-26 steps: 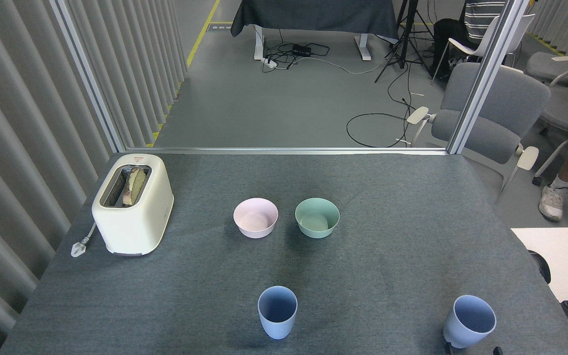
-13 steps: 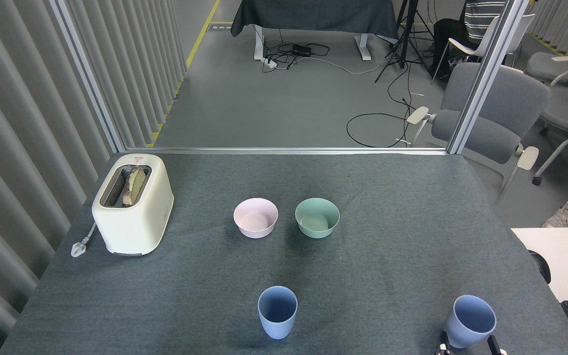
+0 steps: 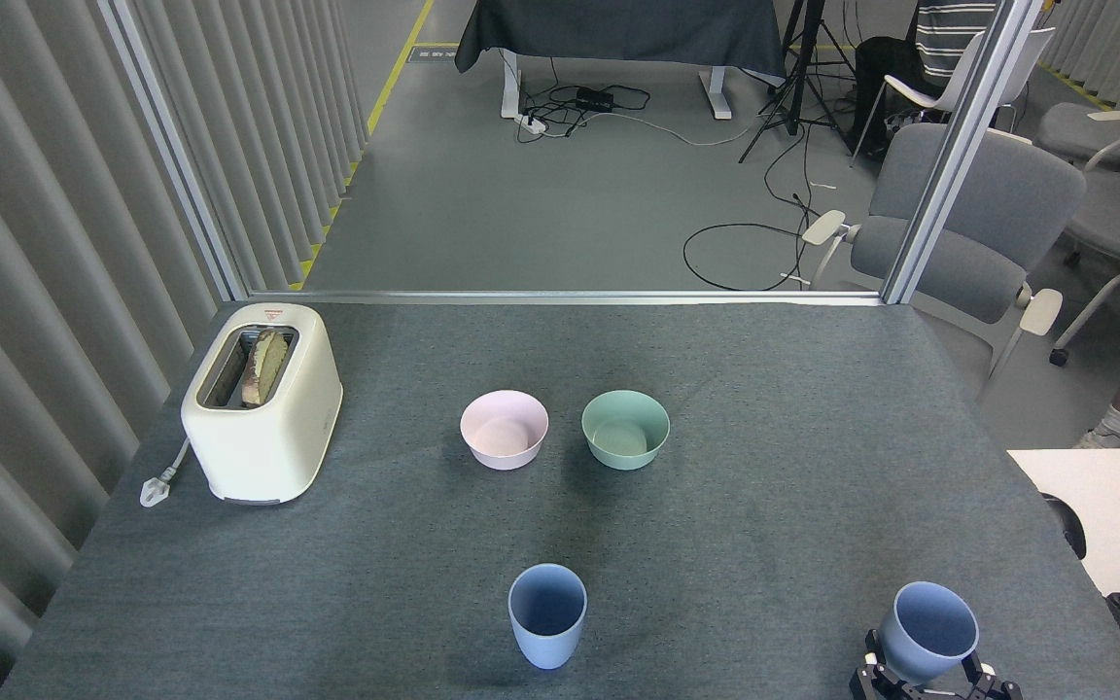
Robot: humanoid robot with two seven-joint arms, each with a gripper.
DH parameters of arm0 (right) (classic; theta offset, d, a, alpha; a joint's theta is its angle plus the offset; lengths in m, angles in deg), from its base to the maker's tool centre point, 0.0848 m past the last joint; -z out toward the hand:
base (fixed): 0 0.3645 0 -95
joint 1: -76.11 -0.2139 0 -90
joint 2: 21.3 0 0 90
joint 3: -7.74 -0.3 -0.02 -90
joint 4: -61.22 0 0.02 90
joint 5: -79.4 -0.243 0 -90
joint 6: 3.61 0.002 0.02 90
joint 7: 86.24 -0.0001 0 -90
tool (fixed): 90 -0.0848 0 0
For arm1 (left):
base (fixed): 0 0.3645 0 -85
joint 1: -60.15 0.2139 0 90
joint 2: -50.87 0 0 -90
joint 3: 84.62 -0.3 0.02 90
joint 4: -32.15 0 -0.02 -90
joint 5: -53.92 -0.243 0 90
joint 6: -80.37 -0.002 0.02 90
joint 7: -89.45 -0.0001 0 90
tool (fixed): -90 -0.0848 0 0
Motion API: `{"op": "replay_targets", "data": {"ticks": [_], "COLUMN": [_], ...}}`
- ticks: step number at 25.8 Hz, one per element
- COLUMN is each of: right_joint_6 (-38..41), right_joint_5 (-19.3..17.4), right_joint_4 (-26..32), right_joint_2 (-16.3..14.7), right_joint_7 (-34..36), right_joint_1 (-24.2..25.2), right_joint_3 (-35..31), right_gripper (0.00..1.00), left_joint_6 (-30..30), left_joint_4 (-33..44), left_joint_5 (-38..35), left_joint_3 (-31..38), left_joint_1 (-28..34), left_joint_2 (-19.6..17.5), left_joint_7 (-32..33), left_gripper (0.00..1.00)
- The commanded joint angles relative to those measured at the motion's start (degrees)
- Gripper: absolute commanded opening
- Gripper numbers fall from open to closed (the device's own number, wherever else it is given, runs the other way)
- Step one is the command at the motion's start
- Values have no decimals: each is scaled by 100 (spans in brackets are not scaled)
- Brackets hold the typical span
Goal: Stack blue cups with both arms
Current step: 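Reach the right gripper to the other blue cup and grasp it, then lift the held blue cup and carry it over the first cup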
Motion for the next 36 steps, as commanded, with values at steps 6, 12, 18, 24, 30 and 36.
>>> {"op": "replay_targets", "data": {"ticks": [6, 12, 18, 24, 30, 36], "right_joint_6": [-29, -55, -64, -125, -125, -134], "right_joint_5": [4, 75, 294, 936, 1463, 1560], "right_joint_4": [-59, 169, 785, 758, 917, 1207], "right_joint_2": [-133, -54, 8, 781, 1625, 1792], "right_joint_7": [15, 68, -108, -775, -1092, -1127], "right_joint_1": [-148, -121, -323, -1290, -1484, -1185], "right_joint_3": [169, 187, 407, 1514, 2586, 3325], "right_gripper": [85, 68, 67, 69, 71, 71], "left_joint_6": [1, 1, -8, -17, -43, -34], "left_joint_4": [3, 11, 20, 3, -6, -24], "left_joint_5": [9, 9, 9, 9, 9, 17], "left_joint_3": [0, 9, 0, 0, -9, -17], "left_joint_1": [13, 13, 13, 4, 4, -5], "left_joint_2": [8, 8, 8, 17, 17, 26], "left_joint_7": [-9, -9, -9, -18, -18, -18], "left_gripper": [100, 100, 100, 100, 100, 100]}}
